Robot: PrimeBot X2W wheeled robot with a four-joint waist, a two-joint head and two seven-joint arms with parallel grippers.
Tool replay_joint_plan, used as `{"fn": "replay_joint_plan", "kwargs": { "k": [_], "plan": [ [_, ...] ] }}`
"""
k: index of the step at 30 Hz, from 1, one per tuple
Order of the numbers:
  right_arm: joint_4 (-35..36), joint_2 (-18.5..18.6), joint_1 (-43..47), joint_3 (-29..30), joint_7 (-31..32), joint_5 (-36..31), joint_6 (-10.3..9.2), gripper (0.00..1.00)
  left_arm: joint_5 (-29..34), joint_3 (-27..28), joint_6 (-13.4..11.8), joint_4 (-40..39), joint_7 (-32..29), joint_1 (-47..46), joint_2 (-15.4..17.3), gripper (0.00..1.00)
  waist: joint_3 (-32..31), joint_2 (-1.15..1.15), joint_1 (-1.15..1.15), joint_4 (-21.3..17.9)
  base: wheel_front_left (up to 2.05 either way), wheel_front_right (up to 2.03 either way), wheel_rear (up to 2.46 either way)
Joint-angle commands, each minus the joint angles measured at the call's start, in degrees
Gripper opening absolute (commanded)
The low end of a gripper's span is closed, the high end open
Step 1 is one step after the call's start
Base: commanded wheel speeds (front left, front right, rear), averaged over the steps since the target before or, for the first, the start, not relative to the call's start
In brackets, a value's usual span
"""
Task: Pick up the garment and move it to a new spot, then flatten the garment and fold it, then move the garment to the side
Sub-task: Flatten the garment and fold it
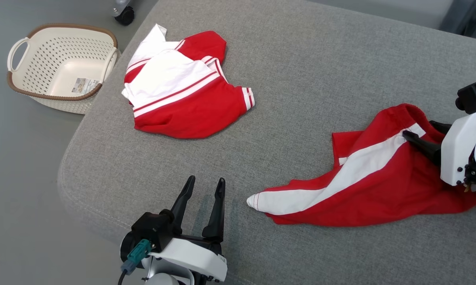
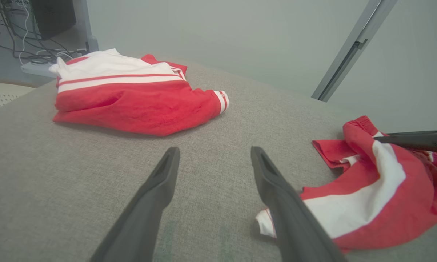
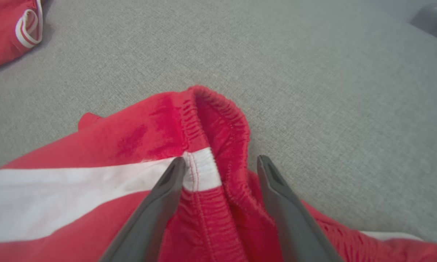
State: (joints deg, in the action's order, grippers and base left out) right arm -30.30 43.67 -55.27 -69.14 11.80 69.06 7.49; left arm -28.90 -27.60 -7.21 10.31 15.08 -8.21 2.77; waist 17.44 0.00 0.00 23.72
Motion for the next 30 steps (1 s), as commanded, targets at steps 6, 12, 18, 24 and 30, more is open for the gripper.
{"fn": "replay_joint_plan", "kwargs": {
  "k": [6, 12, 18, 24, 30],
  "plan": [
    [2.1, 1.2, -2.1, -2.6, -1.3, -0.2, 0.01, 1.0, -0.7, -0.2, -0.5, -0.2, 0.1, -1.1, 0.2, 1.0, 0.7, 0.0, 0.0, 0.4, 0.0, 0.0, 0.0],
    [3.3, 1.4, -2.8, -3.8, -2.8, -2.1, 0.01, 1.0, -0.3, 0.5, -0.6, 0.4, 0.1, -0.9, 0.2, 1.0, 0.5, 0.0, 0.0, -0.6, 0.0, 0.0, 0.0],
    [5.5, 1.4, -2.9, -4.2, -2.9, -4.2, 0.01, 1.0, 0.1, 0.5, -0.2, 0.8, 0.1, -1.7, 0.2, 1.0, 0.3, 0.0, 0.0, -1.5, 0.0, 0.0, 0.0],
    [6.3, 1.0, -1.7, -4.3, -2.3, -7.0, 0.01, 1.0, 0.1, 0.2, -0.1, 1.0, 0.1, -1.6, 0.2, 1.0, -0.1, 0.0, 0.0, -1.7, 0.0, 0.0, 0.0],
    [5.8, 1.0, -1.4, -4.3, -3.1, -9.2, 0.01, 1.0, 0.3, 0.4, -0.2, 1.1, 0.1, -1.2, 0.2, 1.0, -0.4, 0.0, 0.0, -1.6, 0.0, 0.0, 0.0]
  ]
}}
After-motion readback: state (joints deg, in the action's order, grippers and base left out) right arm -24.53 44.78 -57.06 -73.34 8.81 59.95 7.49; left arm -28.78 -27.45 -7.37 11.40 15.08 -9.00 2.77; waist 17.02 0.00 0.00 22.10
